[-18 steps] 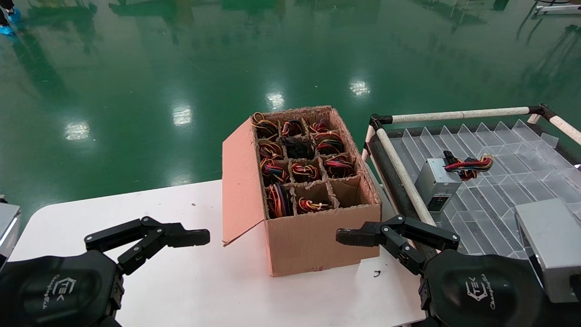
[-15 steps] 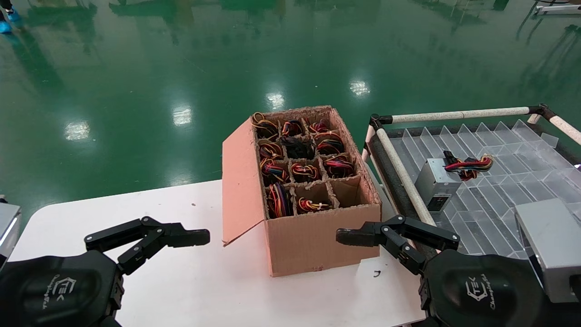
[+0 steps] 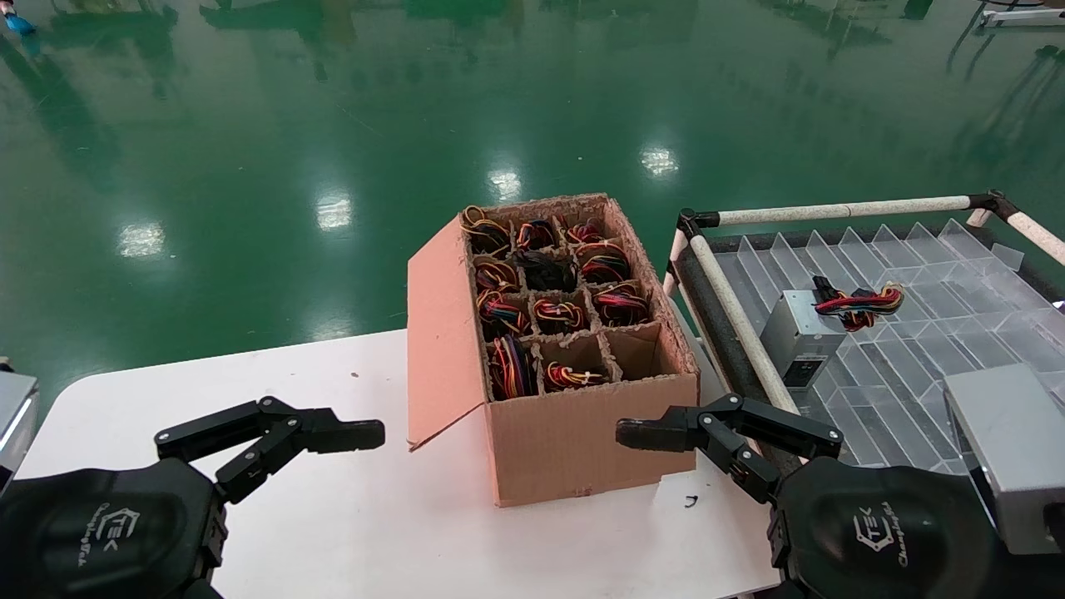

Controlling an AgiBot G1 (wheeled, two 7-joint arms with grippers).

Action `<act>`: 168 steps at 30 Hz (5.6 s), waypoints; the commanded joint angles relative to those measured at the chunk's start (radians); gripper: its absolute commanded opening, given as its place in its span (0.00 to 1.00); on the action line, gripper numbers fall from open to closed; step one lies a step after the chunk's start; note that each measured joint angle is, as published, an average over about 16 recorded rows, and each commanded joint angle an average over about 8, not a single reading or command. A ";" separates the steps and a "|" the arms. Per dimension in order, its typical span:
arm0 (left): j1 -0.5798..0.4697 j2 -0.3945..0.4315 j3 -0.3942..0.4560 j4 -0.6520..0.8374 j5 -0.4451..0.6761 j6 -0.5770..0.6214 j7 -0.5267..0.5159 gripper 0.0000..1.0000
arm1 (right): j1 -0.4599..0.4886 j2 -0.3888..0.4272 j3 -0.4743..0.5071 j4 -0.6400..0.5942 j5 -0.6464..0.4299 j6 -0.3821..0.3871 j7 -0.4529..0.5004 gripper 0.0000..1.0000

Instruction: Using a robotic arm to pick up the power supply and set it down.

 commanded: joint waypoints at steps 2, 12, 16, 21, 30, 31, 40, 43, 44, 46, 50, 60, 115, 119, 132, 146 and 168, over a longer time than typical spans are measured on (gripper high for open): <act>0.000 0.000 0.000 0.000 0.000 0.000 0.000 0.00 | 0.000 0.000 0.000 0.000 0.000 0.000 0.000 1.00; 0.000 0.000 0.000 0.000 0.000 0.000 0.000 0.00 | 0.000 0.000 0.000 0.000 0.000 0.000 0.000 1.00; 0.000 0.000 0.000 0.000 0.000 0.000 0.000 0.00 | 0.000 0.000 0.000 0.000 0.000 0.000 0.000 1.00; 0.000 0.000 0.000 0.000 0.000 0.000 0.000 0.00 | 0.000 0.000 0.000 0.000 0.000 0.000 0.000 1.00; 0.000 0.000 0.000 0.000 0.000 0.000 0.000 0.00 | 0.003 0.006 0.002 -0.017 -0.010 0.009 -0.003 1.00; 0.000 0.000 0.000 0.000 0.000 0.000 0.000 0.00 | 0.006 0.007 0.002 -0.026 -0.015 0.012 -0.005 1.00; 0.000 0.000 0.001 0.001 0.000 0.000 0.000 0.00 | 0.063 0.008 -0.011 -0.167 -0.103 0.041 -0.044 1.00; -0.001 0.000 0.001 0.001 0.000 0.000 0.001 0.00 | 0.094 -0.004 -0.020 -0.232 -0.140 0.048 -0.070 1.00; -0.001 0.000 0.001 0.001 0.000 0.000 0.001 0.00 | 0.106 -0.008 -0.024 -0.253 -0.156 0.051 -0.080 1.00; -0.001 0.000 0.001 0.001 0.000 0.000 0.001 0.00 | 0.134 -0.019 -0.036 -0.293 -0.191 0.058 -0.100 1.00; -0.001 0.000 0.001 0.001 -0.001 0.000 0.001 0.00 | 0.202 -0.052 -0.068 -0.371 -0.272 0.070 -0.137 1.00; -0.001 0.000 0.002 0.001 -0.001 0.000 0.001 0.00 | 0.397 -0.169 -0.151 -0.580 -0.456 0.098 -0.249 1.00; -0.001 -0.001 0.004 0.001 -0.002 -0.001 0.002 1.00 | 0.699 -0.728 -0.345 -1.234 -0.846 0.794 -0.694 0.00; -0.001 -0.001 0.004 0.001 -0.003 -0.001 0.002 1.00 | 0.690 -0.729 -0.342 -1.234 -0.841 0.805 -0.699 0.00; -0.001 -0.002 0.005 0.001 -0.003 -0.001 0.002 1.00 | 0.666 -0.727 -0.330 -1.241 -0.818 0.830 -0.698 0.00; -0.002 -0.002 0.005 0.001 -0.003 -0.002 0.003 1.00 | 0.701 -0.711 -0.310 -1.245 -0.785 0.804 -0.701 0.00; -0.002 -0.002 0.006 0.001 -0.004 -0.002 0.003 1.00 | 0.873 -0.621 -0.276 -1.233 -0.733 0.536 -0.720 0.00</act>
